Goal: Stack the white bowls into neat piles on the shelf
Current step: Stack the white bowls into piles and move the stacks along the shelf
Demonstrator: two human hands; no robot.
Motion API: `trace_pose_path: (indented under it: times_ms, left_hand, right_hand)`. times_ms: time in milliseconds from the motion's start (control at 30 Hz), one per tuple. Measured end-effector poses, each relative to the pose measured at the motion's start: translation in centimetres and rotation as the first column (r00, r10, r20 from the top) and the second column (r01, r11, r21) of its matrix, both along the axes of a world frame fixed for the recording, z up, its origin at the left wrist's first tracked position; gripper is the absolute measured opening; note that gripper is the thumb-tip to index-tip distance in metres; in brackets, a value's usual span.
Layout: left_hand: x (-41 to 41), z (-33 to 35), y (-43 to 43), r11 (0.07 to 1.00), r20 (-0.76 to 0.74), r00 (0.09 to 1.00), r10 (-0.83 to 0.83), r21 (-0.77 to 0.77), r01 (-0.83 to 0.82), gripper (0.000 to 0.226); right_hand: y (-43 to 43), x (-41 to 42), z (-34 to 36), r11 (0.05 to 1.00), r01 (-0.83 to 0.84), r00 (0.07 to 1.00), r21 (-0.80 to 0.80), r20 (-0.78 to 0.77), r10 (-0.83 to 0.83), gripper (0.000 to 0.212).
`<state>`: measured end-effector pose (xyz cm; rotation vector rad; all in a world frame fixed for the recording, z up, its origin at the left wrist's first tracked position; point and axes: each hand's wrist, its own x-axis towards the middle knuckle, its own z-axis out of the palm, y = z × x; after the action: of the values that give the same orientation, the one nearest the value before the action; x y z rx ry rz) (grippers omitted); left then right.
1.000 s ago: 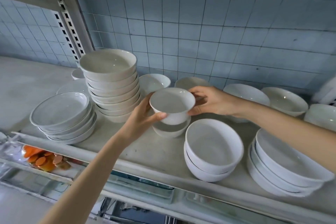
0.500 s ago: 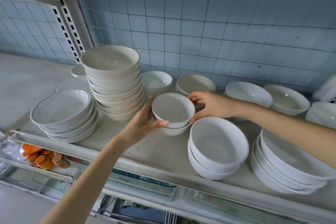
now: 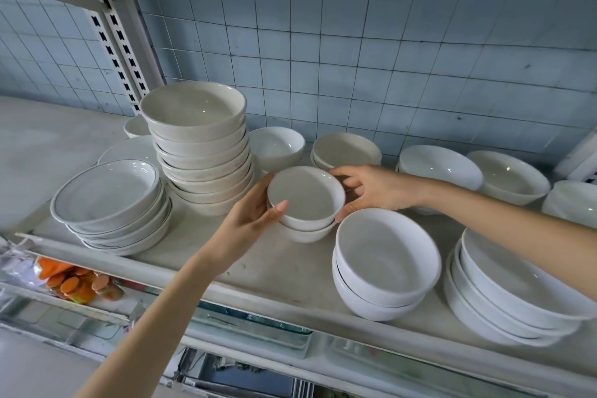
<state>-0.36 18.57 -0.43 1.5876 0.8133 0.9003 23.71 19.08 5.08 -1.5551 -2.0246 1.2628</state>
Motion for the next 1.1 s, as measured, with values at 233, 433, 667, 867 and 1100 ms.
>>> trace_pose_path:
  times_ms: [233, 433, 667, 867, 1100]
  left_hand:
    - [-0.2, 0.3, -0.3, 0.999, -0.011, 0.999, -0.042, 0.032, 0.043, 0.044]
    - [-0.1, 0.7, -0.5, 0.998, -0.045, 0.998, -0.045, 0.029, 0.046, 0.043]
    - [0.4, 1.7, -0.4, 0.979, -0.193, 0.965, 0.180, 0.130, -0.156, 0.073]
    - [1.4, 4.4, 0.0, 0.805, -0.504, 0.751, 0.427, 0.590, -0.062, 0.056]
    - [3.8, 4.9, 0.6, 0.690, -0.629, 0.576, 0.522, 0.708, 0.148, 0.075]
  right_hand:
    - [-0.3, 0.1, -0.2, 1.000, 0.006, 0.999, 0.018, -0.050, -0.006, 0.064]
    - [-0.1, 0.2, -0.4, 1.000, -0.011, 0.999, 0.014, -0.048, 0.012, 0.065]
    - [-0.5, 1.3, 1.0, 0.998, 0.016, 0.997, 0.057, 0.077, -0.021, 0.056]
    - [-2.5, 3.7, 2.7, 0.925, -0.021, 0.870, 0.380, 0.462, -0.170, 0.068]
    - [-4.9, 7.3, 3.3, 0.894, -0.087, 0.631, 0.440, 0.719, -0.293, 0.086]
